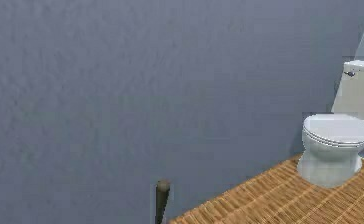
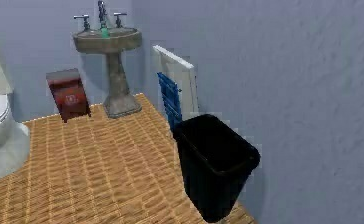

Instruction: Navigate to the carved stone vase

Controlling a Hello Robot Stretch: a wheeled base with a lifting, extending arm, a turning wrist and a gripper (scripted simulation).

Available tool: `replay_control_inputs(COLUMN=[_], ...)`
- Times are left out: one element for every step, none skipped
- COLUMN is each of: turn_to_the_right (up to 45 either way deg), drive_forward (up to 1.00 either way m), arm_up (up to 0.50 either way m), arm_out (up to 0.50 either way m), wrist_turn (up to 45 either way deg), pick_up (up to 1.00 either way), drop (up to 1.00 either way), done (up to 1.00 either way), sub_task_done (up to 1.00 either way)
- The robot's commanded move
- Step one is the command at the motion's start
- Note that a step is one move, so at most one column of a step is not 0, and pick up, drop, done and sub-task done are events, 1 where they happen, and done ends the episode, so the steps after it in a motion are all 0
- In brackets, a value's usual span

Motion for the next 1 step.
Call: replay_control_inputs(turn_to_the_right=[-45.0], drive_forward=[0.00], arm_up=[0.00], arm_out=[0.00], wrist_turn=[0.0], pick_up=[0.00], drop=[0.00], done=[0.00], sub_task_done=[0.00])
